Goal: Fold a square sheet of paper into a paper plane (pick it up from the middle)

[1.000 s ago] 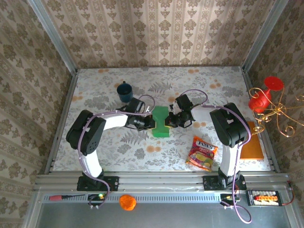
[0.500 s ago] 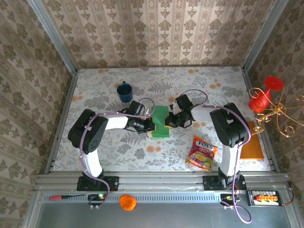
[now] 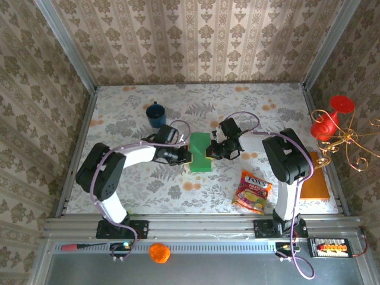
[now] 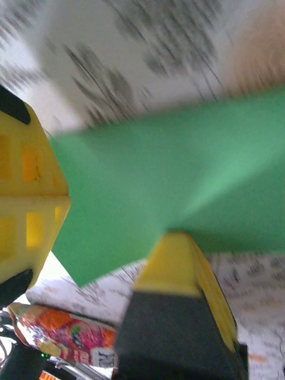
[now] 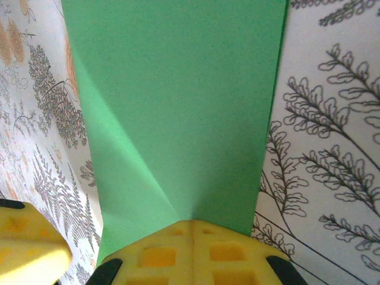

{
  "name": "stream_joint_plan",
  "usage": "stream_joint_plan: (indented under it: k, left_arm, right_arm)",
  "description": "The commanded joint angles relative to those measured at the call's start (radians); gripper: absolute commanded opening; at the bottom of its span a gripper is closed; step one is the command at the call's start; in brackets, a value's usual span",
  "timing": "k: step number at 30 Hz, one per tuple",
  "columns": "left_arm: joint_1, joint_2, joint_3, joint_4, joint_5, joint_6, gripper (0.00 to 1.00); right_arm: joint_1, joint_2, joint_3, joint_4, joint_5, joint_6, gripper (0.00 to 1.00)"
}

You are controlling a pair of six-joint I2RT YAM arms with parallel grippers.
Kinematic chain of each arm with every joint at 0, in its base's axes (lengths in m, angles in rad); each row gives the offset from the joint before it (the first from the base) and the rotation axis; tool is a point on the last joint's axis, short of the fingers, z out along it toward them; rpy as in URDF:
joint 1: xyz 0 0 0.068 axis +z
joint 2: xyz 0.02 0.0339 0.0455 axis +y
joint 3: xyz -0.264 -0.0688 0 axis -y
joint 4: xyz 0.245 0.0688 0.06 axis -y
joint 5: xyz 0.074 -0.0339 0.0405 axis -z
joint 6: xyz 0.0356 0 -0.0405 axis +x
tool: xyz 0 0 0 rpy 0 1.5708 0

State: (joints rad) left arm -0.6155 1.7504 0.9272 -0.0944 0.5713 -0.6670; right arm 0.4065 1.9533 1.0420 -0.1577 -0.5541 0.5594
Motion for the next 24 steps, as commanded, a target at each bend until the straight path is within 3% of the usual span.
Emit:
stream_joint_plan:
  k: [1,7,13,24]
  left_arm:
    - [-0.037,0.083,0.055,0.017,0.003,-0.028,0.00]
    - [-0.041,0.112,0.007,0.019,-0.001,-0.011,0.00]
    - [-0.024,0.049,-0.107,0.018,-0.013,0.019,0.00]
    - [-0.013,-0.068,-0.167,-0.222,-0.066,0.162,0.00]
  right_arm:
    - [-0.010,0.164,-0.089,-0.258,0.366,-0.012,0.00]
    - [-0.009,0.165,-0.086,-0.261,0.365,-0.013,0.00]
    - [-0.010,0.172,-0.077,-0.267,0.377,-0.008,0.00]
    - [-0.009,0.180,-0.071,-0.272,0.388,-0.006,0.00]
